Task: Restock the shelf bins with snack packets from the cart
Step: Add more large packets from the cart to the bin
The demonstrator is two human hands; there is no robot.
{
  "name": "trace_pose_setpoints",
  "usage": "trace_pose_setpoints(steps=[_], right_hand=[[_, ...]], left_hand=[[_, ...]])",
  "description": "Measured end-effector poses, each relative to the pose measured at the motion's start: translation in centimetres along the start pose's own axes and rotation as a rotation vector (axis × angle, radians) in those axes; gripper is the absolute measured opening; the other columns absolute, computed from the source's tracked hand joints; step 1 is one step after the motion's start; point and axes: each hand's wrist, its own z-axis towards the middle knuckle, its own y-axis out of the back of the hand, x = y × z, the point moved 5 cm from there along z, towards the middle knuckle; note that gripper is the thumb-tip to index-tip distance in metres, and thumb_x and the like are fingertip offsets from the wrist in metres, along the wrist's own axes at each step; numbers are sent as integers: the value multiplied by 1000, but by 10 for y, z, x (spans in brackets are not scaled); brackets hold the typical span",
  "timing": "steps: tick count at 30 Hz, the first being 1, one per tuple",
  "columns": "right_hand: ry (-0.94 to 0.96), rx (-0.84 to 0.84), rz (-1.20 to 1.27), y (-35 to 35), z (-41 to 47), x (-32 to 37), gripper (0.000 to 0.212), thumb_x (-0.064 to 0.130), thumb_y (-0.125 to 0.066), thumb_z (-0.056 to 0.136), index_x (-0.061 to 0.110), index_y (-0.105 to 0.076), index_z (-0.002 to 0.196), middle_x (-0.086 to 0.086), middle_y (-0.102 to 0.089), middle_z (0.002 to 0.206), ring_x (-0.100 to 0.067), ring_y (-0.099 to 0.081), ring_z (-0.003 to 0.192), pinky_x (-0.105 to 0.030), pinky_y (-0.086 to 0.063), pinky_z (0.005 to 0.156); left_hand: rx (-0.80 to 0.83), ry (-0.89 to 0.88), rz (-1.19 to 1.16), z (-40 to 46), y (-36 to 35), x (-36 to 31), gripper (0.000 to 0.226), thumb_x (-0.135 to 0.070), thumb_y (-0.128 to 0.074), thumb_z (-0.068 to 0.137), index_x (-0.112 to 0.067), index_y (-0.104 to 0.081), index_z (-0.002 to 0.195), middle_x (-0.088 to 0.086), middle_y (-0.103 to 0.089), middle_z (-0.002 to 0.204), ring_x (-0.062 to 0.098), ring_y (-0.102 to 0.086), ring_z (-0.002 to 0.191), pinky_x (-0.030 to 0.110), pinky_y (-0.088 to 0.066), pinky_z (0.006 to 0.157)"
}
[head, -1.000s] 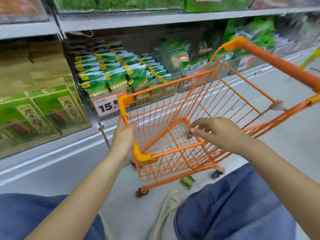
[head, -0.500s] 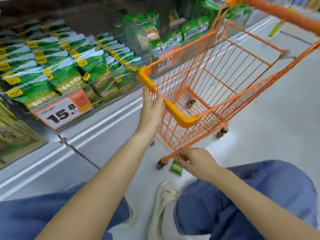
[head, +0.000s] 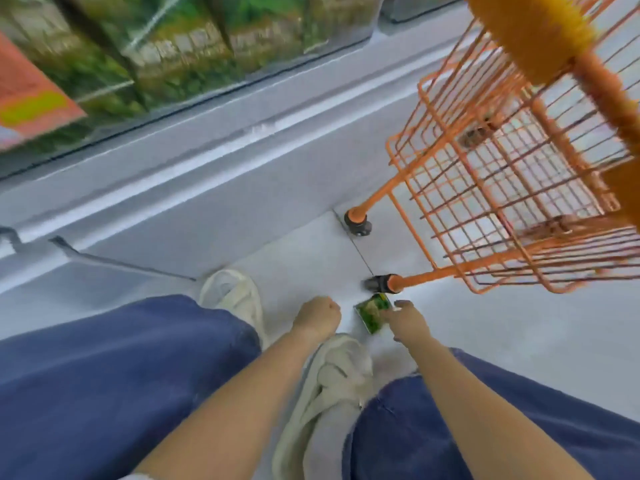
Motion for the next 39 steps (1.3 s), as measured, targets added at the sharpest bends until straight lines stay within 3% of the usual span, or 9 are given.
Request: trace_pose_setpoints(steps=[3, 9, 12, 14, 19, 22, 26, 35, 39], right_hand=[[-112, 26, 155, -14, 18, -6, 60, 23, -59, 92, 6, -32, 142, -19, -48, 131, -31, -49, 93, -44, -51, 85], [-21, -133, -245, -31, 34, -14, 51, 42, -65, 84, 3, -52, 114, -17, -56, 108, -34, -56, 98, -39, -47, 83], [-84, -19, 53, -41, 23, -14, 24, 23, -69, 85, 3, -57, 83, -10, -60, 75, -30, -61, 76, -37, -53, 74], [-76, 41, 155, -44, 10, -10, 16, 15, -70, 83, 6, -58, 79, -16, -65, 83, -34, -66, 87, -45, -56, 83], [284, 113, 218, -29, -56, 39, 30, 29, -84, 70, 9, -62, 74, -7, -60, 67, -21, -56, 65, -35, -47, 64], [492, 168, 228, -7, -118, 77, 32, 25, -83, 72, 1, -64, 81, -1, -62, 68, -11, -57, 63, -24, -43, 61], [719, 239, 284, 24, -212, 125, 10, 13, -77, 78, 17, -73, 87, 0, -72, 81, -9, -67, 77, -19, -51, 69], [1171, 103, 79, 60, -383, 207, 30, 11, -77, 78, 20, -54, 61, 11, -53, 51, 4, -45, 49, -16, -33, 51], [1253, -138, 129, 101, -399, 242, 43, 24, -77, 79, 18, -38, 62, 5, -35, 57, -9, -34, 55, -31, -21, 56]], left_hand=[[97, 24, 66, 12, -16, 3, 24, -7, -39, 96, -1, -62, 94, 19, -63, 111, 31, -60, 105, 31, -44, 81], [78, 56, 35, 26, -32, 35, 18, -11, -44, 90, -14, -51, 74, 7, -50, 80, 21, -46, 76, 29, -30, 63], [80, 94, -49, 19, -28, 48, 20, -13, -44, 95, -8, -61, 86, 11, -59, 94, 24, -56, 89, 28, -41, 74], [31, 107, -127, 10, -16, 49, 21, -13, -47, 96, -5, -66, 96, 15, -62, 106, 27, -59, 101, 31, -46, 86], [-74, -50, -413, -43, 33, 12, 47, -20, -62, 92, -10, -48, 136, 9, -52, 130, 21, -50, 124, 18, -38, 86], [-140, -246, -498, -94, 72, -13, 36, -25, -68, 86, -10, -62, 119, 5, -63, 109, 16, -57, 100, 18, -43, 76], [-254, -450, -652, -179, 125, -22, 12, -17, -69, 86, -8, -65, 93, 11, -68, 91, 17, -63, 80, 34, -55, 79], [-631, -790, -439, -335, 223, -27, 14, -14, -70, 87, -27, -65, 88, -11, -67, 79, -3, -61, 71, 18, -46, 70], [-1175, -825, 98, -365, 279, -56, 20, -32, -57, 92, -24, -70, 104, -8, -68, 108, 12, -56, 106, 27, -37, 92]])
